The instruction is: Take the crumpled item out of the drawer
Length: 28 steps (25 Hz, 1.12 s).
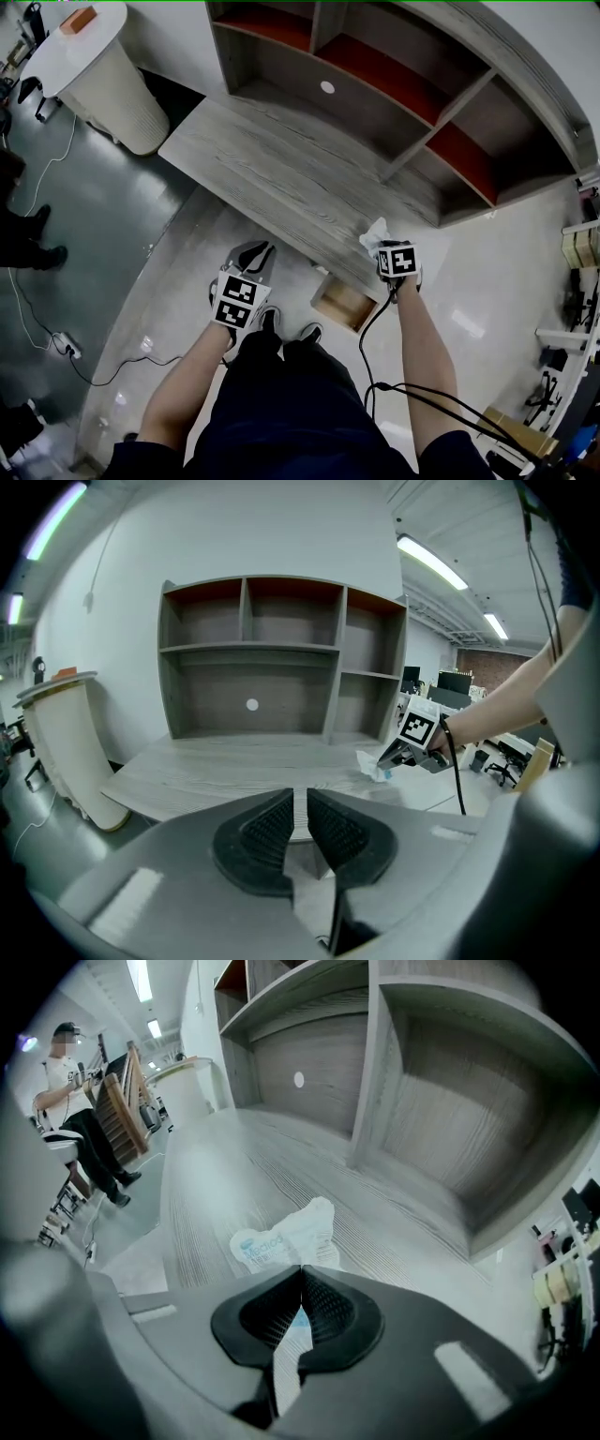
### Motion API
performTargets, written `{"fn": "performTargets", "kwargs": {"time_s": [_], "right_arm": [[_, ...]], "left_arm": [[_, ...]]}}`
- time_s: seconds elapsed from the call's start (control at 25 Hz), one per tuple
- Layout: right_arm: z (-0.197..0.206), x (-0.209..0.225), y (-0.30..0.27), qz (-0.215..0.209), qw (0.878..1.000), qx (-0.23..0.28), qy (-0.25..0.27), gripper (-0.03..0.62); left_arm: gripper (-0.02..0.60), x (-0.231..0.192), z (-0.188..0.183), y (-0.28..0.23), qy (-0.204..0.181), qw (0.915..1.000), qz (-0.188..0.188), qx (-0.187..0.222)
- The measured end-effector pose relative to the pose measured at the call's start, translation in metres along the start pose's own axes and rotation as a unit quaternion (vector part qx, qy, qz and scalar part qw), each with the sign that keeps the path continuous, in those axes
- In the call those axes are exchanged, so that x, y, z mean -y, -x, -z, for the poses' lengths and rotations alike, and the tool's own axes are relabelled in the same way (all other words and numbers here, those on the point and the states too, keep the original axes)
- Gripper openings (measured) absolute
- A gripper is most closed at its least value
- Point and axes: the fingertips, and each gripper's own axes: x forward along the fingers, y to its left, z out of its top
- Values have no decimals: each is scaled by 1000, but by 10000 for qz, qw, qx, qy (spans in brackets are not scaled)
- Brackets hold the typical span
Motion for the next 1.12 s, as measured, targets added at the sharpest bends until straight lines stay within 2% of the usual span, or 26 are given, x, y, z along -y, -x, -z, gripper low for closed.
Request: {"fn": "performTargets", "kwargs": {"time_s": [0.24,0.48,0.6,0.88,1.0,1.12], "right_arm": [[4,-1,-8,4,10000,-37,-72,15],[6,-6,-9,-88,9997,90,-202,113],[2,-5,-2,-132,9989,308,-314,138],[-3,15,27,48,9932,874,-762,138],[-12,23,47,130,9871,1301,-925,138],[-27,34,78,323,9769,1857,-1003,138]], "left_arm": [[37,1,0,0,31,10000,-7,-22],[37,4,6,-1,-4,10000,37,-56],[37,6,3,-3,-16,10000,63,-33],[37,19,-13,-8,-187,9996,220,77],[37,22,-23,-8,-257,9991,287,193],[37,19,-31,-6,-126,9988,270,385]]}}
